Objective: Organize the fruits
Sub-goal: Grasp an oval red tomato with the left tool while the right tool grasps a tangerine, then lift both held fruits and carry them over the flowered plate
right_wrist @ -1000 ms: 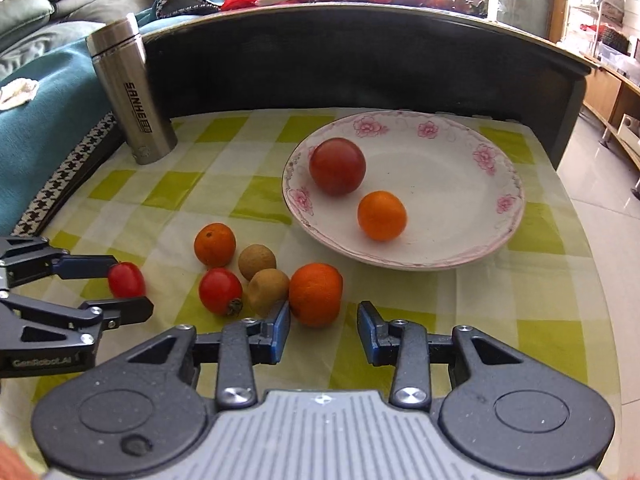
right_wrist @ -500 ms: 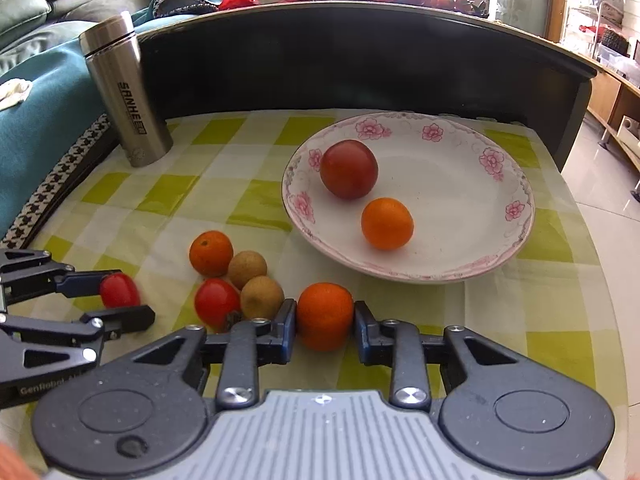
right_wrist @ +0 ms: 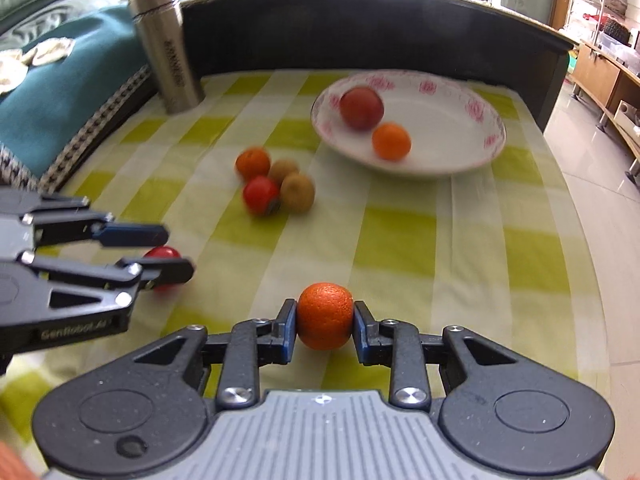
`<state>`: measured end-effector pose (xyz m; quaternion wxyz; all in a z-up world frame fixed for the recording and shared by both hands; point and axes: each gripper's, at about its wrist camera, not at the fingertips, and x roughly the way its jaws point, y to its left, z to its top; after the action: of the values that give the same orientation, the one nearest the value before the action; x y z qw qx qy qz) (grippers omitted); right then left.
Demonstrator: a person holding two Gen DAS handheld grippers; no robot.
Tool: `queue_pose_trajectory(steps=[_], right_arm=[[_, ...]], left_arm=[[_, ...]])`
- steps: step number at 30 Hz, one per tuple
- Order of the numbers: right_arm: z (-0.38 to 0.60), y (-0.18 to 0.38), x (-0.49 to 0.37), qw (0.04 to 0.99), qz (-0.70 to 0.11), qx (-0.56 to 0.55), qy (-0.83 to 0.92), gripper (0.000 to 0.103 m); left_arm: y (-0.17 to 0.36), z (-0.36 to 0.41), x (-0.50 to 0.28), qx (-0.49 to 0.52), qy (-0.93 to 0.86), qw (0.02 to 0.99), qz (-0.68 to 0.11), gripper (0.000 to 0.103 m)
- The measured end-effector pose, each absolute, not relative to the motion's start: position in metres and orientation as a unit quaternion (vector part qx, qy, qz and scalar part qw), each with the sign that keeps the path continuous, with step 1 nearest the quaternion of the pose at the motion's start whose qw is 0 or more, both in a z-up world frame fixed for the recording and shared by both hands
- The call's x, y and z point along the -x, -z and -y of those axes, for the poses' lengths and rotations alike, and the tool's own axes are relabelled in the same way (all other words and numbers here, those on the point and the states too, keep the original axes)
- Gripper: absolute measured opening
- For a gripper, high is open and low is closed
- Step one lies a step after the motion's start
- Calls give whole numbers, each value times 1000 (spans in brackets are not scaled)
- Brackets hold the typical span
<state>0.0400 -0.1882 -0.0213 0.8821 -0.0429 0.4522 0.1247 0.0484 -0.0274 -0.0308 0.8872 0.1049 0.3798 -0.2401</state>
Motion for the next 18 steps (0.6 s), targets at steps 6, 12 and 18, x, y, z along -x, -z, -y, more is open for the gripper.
queue_pose_trajectory(steps=[6, 12, 18], right_arm=[[181, 25, -23, 886, -439, 78, -128, 34], [182, 27, -25, 890, -429, 77, -133, 35], [186, 26, -28, 890, -432, 58, -136, 42]], left_arm=[[41, 37, -37, -142, 245, 882, -376, 45], [44, 38, -32, -152, 234, 887, -368, 51], [44, 39, -34, -148, 230, 890, -364, 54]])
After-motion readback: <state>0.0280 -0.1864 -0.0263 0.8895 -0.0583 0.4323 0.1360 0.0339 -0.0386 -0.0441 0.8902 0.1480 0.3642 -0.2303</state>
